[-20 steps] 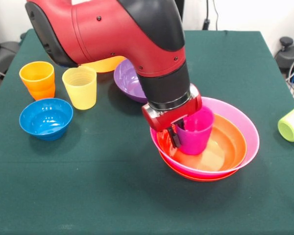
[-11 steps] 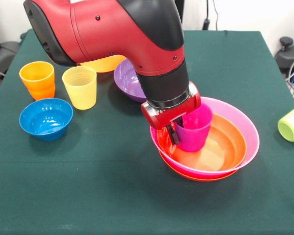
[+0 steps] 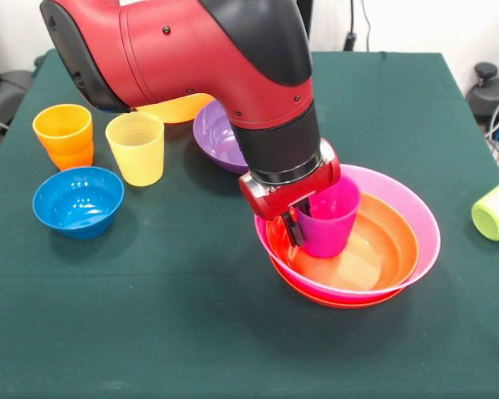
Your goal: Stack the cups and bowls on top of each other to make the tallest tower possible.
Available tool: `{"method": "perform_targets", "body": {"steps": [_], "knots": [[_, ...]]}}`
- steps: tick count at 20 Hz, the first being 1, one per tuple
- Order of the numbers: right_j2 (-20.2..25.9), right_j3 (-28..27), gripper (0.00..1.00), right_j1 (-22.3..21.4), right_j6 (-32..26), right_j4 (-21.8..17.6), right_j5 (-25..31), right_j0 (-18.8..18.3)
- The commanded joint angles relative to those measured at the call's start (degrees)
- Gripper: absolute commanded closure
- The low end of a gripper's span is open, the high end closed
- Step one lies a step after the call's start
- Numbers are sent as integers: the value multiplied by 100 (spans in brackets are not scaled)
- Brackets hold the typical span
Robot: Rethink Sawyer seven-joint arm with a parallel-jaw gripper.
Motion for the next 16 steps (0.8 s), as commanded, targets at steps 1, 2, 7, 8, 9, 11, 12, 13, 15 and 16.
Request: {"method": "perform_targets", "body": {"steps": [1, 2, 7, 8, 9, 11, 12, 13, 15, 16], "knots": [[11, 85, 100, -36, -1099, -273, 216, 82], [9, 70, 100, -27, -1083, -274, 216, 100], [6, 93, 100, -52, -985, -258, 205, 136], [4, 127, 100, -67, -968, -263, 192, 142], [0, 153, 100, -85, -938, -259, 190, 154], [-18, 201, 100, -114, -849, -273, 119, 177], [-19, 229, 100, -126, -824, -277, 93, 181], [-21, 253, 100, -139, -792, -283, 61, 190], [-22, 311, 100, -179, -752, -293, 26, 211], [-22, 336, 100, -196, -733, -296, 13, 221]]}}
